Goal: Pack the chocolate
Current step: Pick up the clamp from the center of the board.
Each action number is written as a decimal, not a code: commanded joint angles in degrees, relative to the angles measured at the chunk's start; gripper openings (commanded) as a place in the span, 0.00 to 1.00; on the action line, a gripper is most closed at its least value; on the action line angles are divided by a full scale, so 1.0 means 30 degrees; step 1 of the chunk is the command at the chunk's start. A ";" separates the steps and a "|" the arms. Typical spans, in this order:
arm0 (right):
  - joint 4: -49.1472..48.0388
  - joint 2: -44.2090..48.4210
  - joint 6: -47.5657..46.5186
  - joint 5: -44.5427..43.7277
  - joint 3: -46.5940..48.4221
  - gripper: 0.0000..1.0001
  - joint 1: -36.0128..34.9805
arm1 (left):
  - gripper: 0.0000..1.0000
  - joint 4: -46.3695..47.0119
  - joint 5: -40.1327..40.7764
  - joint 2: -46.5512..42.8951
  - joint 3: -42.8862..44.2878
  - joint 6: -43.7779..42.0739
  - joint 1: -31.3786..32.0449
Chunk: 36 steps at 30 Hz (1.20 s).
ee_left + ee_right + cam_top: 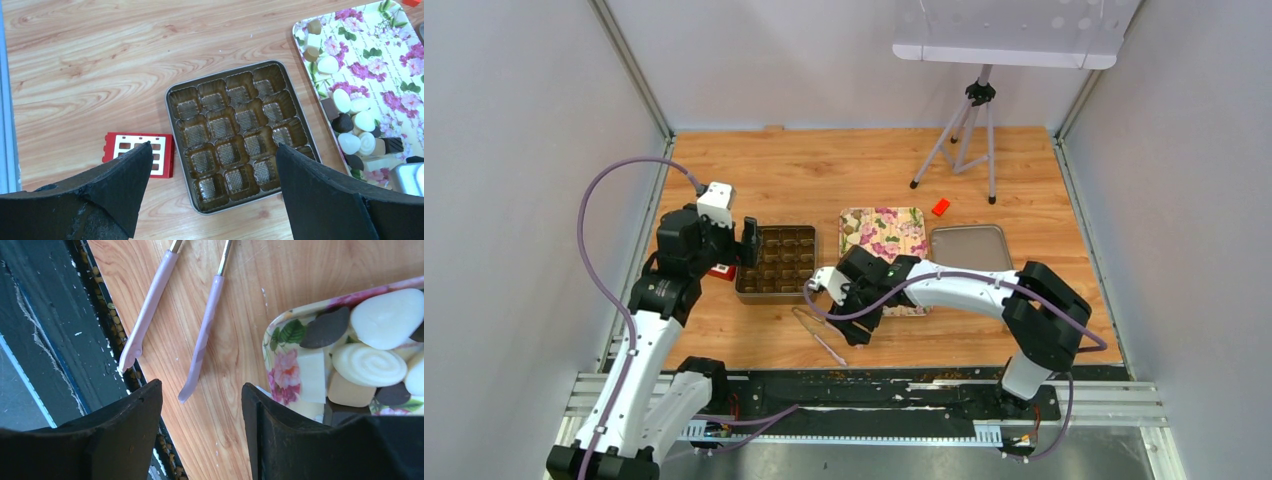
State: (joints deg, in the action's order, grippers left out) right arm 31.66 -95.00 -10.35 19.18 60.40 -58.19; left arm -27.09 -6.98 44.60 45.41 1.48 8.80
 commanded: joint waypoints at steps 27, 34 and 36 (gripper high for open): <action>0.3413 0.4956 -0.4887 0.0487 -0.0760 0.00 0.1019 | 1.00 0.2846 -1.1654 -0.1824 0.0304 -0.0427 -0.0457; 0.3318 1.0402 -0.6365 0.2929 -0.1954 0.00 0.4493 | 1.00 0.0833 -1.4899 0.1374 0.4760 -0.2076 0.0960; 0.2615 1.1498 -0.6634 0.4240 -0.2278 0.00 0.5841 | 1.00 -0.1319 -1.4696 0.3480 0.7489 -0.4277 0.1932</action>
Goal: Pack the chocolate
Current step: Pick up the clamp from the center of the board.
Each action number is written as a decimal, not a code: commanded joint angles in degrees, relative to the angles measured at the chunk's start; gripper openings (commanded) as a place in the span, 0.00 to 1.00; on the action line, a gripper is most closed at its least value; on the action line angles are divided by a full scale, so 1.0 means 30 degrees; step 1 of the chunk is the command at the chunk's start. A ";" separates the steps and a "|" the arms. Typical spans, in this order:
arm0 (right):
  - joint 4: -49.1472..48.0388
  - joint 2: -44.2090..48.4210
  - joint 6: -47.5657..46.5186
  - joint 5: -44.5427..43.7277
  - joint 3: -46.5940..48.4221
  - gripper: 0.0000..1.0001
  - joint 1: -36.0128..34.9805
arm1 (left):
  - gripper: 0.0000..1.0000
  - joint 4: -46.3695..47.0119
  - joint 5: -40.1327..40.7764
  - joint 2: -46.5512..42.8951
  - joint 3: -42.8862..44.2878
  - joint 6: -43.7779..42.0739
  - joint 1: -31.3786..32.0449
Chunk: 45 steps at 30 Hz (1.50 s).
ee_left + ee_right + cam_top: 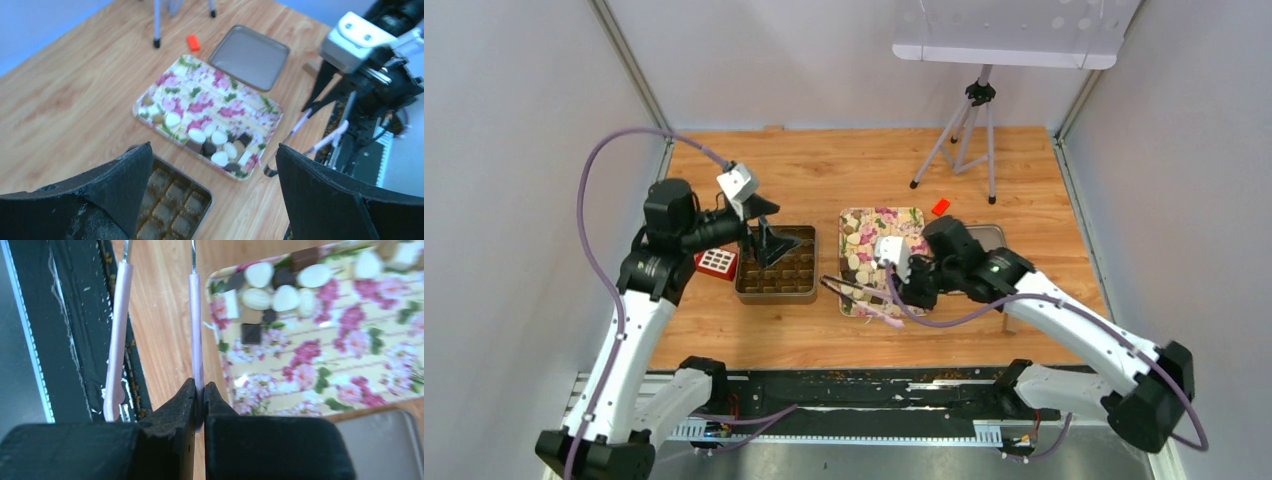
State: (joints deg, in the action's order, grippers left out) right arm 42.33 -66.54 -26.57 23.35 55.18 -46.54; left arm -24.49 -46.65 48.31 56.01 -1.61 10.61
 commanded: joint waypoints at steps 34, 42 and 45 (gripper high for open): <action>-0.4158 0.1642 -0.4501 0.6997 0.2101 0.00 0.5418 | 0.91 -0.9883 -0.4438 0.9164 0.9541 -1.4336 0.5718; -0.5685 0.1653 -0.3425 0.4856 0.1367 0.00 0.5371 | 0.84 -1.0845 -0.4049 0.9560 1.0115 -1.5552 0.6762; -0.6387 0.1579 -0.3022 0.4659 0.1052 0.00 0.5352 | 0.82 -1.0820 -0.4293 0.9668 1.0109 -1.5681 0.6912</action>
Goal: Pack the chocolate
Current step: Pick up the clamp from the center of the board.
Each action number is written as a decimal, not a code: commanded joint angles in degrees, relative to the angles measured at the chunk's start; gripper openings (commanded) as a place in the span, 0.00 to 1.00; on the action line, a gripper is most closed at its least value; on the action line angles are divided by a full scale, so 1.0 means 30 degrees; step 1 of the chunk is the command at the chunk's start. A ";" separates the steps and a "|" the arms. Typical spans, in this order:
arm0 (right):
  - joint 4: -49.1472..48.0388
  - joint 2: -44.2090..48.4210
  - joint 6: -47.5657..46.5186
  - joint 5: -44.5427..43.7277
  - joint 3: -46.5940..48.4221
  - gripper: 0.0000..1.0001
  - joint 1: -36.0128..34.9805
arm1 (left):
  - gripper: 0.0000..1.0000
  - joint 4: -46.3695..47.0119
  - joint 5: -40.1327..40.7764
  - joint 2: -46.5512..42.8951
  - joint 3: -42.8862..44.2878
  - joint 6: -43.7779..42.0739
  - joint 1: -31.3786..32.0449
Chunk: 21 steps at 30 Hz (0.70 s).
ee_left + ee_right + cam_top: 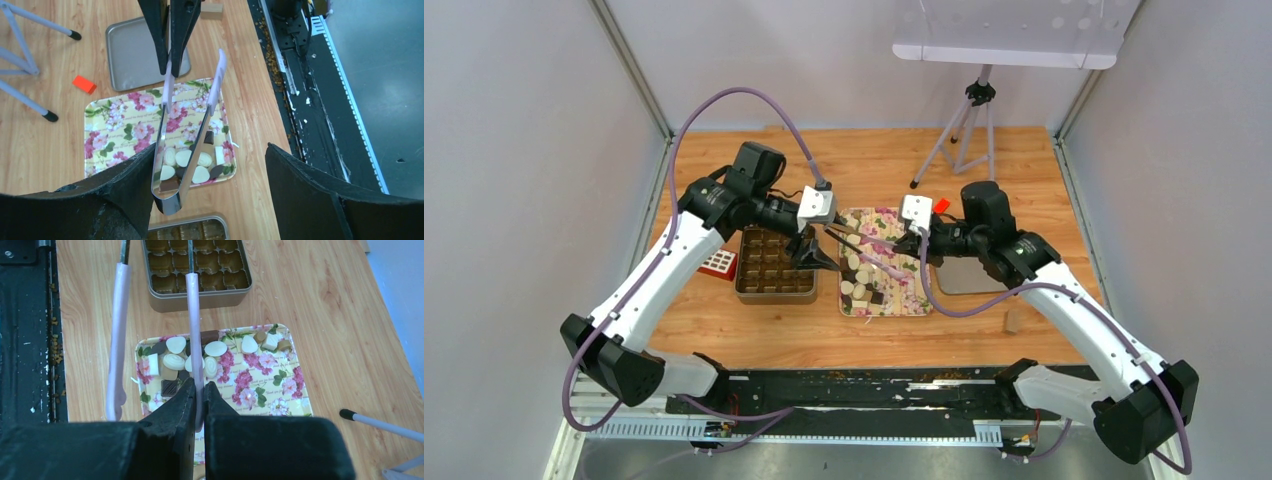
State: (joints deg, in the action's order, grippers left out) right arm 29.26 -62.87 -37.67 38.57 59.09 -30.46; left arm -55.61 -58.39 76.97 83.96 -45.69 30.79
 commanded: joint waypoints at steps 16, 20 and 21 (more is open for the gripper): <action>-0.3150 0.0158 0.2086 -0.0431 -0.0902 0.00 0.0009 | 0.68 0.2325 -0.0294 0.0222 -0.0284 0.1206 0.0364; -0.3413 0.0106 0.2402 -0.0379 -0.0957 0.00 -0.0009 | 0.68 0.2259 -0.0154 0.0523 -0.0140 0.0824 0.0470; -0.3448 0.0058 0.2414 -0.0376 -0.0955 0.00 -0.0028 | 0.68 0.2214 -0.0142 0.0640 -0.0066 0.0777 0.0488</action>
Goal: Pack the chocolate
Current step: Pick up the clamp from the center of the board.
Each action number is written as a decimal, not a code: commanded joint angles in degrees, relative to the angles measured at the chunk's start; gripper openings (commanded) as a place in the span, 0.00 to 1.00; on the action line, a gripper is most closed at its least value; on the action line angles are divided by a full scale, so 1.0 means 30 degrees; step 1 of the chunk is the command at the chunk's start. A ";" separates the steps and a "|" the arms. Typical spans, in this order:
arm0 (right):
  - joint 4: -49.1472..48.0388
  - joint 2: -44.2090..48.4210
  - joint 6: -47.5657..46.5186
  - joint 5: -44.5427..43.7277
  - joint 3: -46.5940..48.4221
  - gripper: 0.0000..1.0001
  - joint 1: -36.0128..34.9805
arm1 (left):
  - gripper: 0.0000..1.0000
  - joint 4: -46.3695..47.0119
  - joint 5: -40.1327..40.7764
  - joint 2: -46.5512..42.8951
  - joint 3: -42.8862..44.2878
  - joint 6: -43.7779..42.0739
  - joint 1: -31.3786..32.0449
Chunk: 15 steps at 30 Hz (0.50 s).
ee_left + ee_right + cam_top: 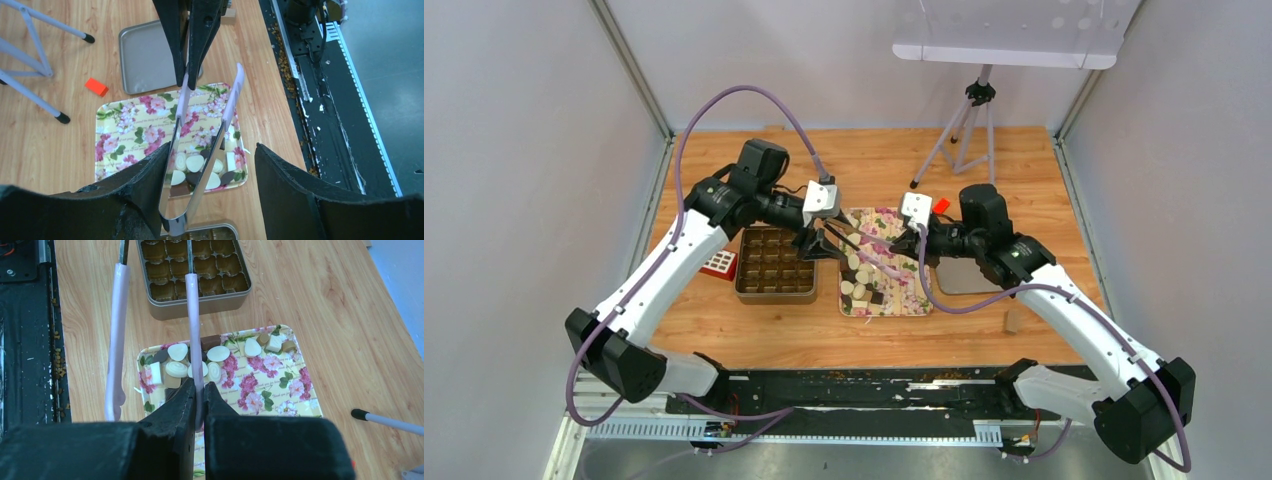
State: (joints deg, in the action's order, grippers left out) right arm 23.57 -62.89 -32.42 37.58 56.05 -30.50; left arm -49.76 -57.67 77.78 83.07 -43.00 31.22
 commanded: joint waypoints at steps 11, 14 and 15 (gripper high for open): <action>-0.2097 -0.0447 0.1276 -0.0337 0.0423 0.00 -0.0023 | 0.60 -0.1616 -0.0196 0.1670 0.1558 -0.1993 0.0663; -0.2097 -0.0424 0.1254 -0.0447 0.0282 0.00 -0.0013 | 0.58 -0.1869 -0.0144 0.1759 0.1735 -0.2150 0.0663; -0.2087 -0.0397 0.1286 -0.0434 0.0232 0.00 -0.0004 | 0.57 -0.1871 -0.0124 0.1734 0.1704 -0.2184 0.0652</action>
State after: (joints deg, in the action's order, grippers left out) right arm 22.28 -64.42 -30.02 36.99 56.05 -30.63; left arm -52.53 -56.12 83.09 85.93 -47.72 32.27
